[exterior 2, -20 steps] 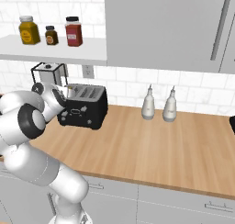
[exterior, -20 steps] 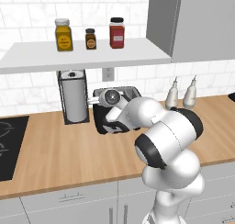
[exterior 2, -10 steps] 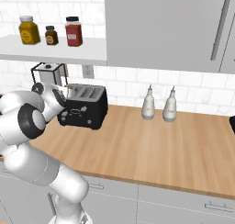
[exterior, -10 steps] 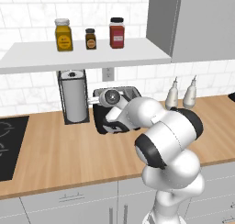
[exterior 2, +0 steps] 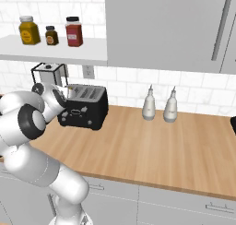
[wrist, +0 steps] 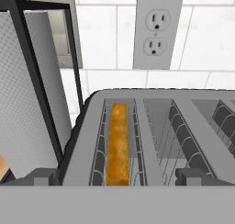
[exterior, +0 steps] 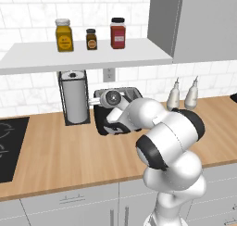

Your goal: Start the toaster. Once the lever pops up, take the bread to the plate on the dining counter.

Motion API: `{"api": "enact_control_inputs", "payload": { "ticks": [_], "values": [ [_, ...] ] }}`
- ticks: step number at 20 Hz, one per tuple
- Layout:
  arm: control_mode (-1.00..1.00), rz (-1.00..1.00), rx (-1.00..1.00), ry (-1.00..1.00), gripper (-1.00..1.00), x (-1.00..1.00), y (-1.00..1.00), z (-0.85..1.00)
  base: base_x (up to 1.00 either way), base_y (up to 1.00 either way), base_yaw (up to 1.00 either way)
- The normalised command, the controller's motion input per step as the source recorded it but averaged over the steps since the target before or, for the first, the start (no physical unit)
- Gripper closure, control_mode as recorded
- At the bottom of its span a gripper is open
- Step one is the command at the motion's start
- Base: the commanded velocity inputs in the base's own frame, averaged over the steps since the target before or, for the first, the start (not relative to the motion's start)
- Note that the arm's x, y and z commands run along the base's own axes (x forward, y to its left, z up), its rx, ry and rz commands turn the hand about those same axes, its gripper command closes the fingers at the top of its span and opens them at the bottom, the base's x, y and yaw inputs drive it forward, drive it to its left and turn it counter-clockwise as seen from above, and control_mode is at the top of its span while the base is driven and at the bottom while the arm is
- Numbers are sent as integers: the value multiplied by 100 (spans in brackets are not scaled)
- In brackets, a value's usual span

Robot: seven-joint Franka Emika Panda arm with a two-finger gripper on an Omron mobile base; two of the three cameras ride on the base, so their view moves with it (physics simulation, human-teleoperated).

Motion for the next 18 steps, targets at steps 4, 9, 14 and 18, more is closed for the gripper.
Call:
{"api": "enact_control_inputs", "payload": {
  "ticks": [4,9,14,18],
  "values": [
    [-100,0,0,0,-100,0,0,0,0,0,0],
    [-100,0,0,0,-100,0,0,0,0,0,0],
    [-100,0,0,0,-100,0,0,0,0,0,0],
    [-100,0,0,0,-100,0,0,0,0,0,0]
  ]
}}
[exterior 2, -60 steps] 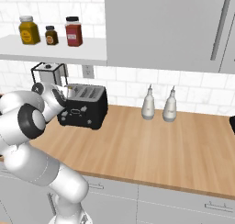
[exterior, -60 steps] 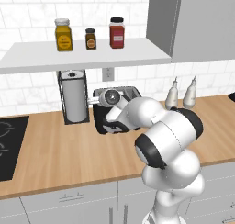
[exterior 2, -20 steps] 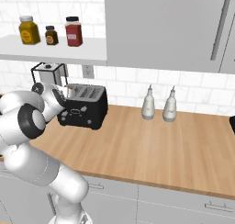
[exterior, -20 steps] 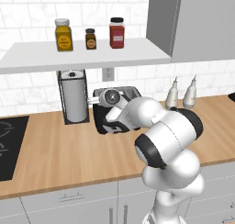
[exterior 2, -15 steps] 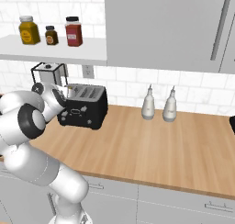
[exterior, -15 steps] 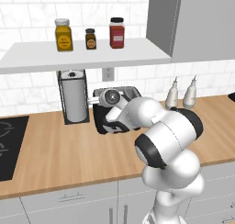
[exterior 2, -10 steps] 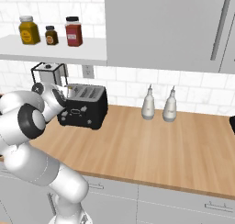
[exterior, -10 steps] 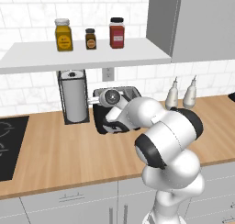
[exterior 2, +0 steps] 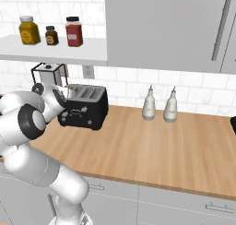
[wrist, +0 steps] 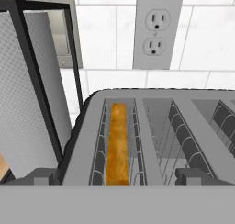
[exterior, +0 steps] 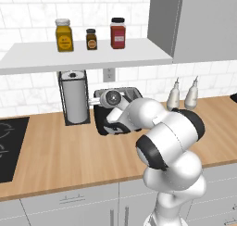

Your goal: Start the toaster. Once the lever pops up, take the bread to the plate on the dining counter.

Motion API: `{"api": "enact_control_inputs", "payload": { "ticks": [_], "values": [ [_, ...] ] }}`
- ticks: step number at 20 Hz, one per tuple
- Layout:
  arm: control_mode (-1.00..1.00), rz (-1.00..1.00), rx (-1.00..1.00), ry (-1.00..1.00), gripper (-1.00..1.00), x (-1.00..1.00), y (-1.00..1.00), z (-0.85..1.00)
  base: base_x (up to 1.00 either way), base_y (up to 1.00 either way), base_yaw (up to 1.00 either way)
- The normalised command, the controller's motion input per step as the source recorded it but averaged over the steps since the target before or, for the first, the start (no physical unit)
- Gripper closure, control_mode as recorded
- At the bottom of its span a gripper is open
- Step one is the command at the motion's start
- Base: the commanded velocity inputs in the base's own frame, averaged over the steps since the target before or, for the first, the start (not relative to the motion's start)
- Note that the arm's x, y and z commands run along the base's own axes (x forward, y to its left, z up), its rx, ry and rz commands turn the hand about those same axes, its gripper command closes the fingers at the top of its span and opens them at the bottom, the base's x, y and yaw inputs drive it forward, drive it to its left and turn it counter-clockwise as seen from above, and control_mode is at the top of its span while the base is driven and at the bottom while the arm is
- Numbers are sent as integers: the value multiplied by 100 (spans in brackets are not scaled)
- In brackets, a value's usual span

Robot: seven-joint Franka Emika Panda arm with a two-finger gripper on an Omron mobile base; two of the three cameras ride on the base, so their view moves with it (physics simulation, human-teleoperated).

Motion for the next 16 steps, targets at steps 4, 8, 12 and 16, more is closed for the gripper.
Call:
{"api": "enact_control_inputs", "payload": {
  "ticks": [4,8,12,16],
  "values": [
    [-100,0,0,0,-100,0,0,0,0,0,0],
    [-100,0,0,0,-100,0,0,0,0,0,0],
    [-100,0,0,0,-100,0,0,0,0,0,0],
    [-100,0,0,0,-100,0,0,0,0,0,0]
  ]
}}
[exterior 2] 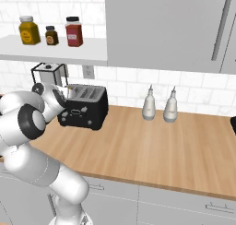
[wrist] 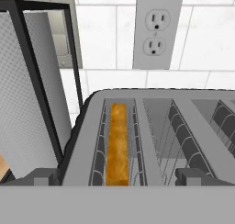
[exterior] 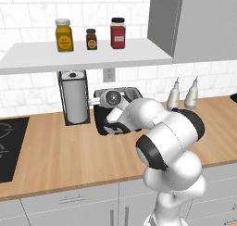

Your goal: Start the toaster. Once the lever pops up, take the bread to the plate on the dining counter.

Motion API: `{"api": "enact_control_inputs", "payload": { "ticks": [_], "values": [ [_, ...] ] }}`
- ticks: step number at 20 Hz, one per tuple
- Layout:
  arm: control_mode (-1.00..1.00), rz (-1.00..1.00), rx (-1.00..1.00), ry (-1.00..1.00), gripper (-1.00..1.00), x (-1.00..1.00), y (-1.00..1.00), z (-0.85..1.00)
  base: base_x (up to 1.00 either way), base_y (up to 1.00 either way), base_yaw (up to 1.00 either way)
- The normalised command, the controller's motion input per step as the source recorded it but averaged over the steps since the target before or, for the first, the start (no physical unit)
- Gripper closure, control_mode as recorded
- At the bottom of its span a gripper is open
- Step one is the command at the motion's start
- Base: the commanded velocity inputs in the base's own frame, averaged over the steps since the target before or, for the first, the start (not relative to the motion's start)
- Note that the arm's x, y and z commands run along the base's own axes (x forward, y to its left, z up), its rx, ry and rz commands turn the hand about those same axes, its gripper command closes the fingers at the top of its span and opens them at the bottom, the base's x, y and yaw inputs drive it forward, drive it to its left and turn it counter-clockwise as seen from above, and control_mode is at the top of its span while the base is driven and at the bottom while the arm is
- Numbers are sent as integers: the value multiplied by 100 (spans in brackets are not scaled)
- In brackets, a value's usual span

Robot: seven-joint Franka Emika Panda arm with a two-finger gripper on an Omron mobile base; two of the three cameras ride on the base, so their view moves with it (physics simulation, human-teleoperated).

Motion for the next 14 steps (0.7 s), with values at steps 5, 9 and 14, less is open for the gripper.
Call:
{"api": "enact_control_inputs", "payload": {
  "ticks": [5,9,14],
  "values": [
    [-100,0,0,0,-100,0,0,0,0,0,0],
    [-100,0,0,0,-100,0,0,0,0,0,0],
    [-100,0,0,0,-100,0,0,0,0,0,0]
  ]
}}
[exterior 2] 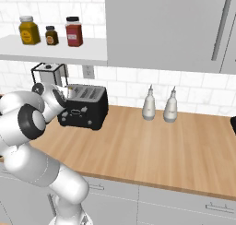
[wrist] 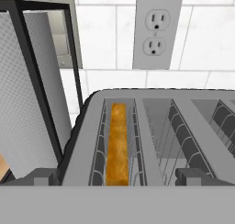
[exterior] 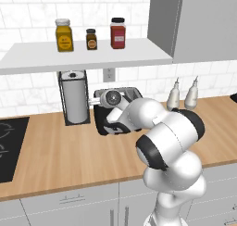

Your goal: Start the toaster. Once the lever pops up, take the bread to the plate on the dining counter.

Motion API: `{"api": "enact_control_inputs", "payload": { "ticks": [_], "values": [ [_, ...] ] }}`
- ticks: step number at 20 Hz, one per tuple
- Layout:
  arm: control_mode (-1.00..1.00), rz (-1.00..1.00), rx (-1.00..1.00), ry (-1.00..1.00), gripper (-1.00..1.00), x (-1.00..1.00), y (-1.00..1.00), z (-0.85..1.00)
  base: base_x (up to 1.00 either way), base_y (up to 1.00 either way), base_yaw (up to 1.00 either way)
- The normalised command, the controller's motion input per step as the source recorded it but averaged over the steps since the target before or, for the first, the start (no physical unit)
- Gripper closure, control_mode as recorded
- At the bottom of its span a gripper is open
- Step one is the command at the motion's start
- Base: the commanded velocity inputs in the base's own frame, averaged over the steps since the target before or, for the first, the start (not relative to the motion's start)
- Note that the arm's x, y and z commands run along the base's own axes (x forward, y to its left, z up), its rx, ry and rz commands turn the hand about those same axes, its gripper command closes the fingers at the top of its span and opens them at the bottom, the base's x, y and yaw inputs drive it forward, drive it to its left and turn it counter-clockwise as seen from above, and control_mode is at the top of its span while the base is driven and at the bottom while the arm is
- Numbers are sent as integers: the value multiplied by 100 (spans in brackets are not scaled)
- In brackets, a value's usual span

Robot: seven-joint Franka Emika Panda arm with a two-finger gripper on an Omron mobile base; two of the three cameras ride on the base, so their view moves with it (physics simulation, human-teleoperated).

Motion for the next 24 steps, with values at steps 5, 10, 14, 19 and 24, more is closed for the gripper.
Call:
{"api": "enact_control_inputs", "payload": {
  "ticks": [5,10,14,19,24],
  "values": [
    [-100,0,0,0,-100,0,0,0,0,0,0],
    [-100,0,0,0,-100,0,0,0,0,0,0],
    [-100,0,0,0,-100,0,0,0,0,0,0],
    [-100,0,0,0,-100,0,0,0,0,0,0],
    [-100,0,0,0,-100,0,0,0,0,0,0]
  ]
}}
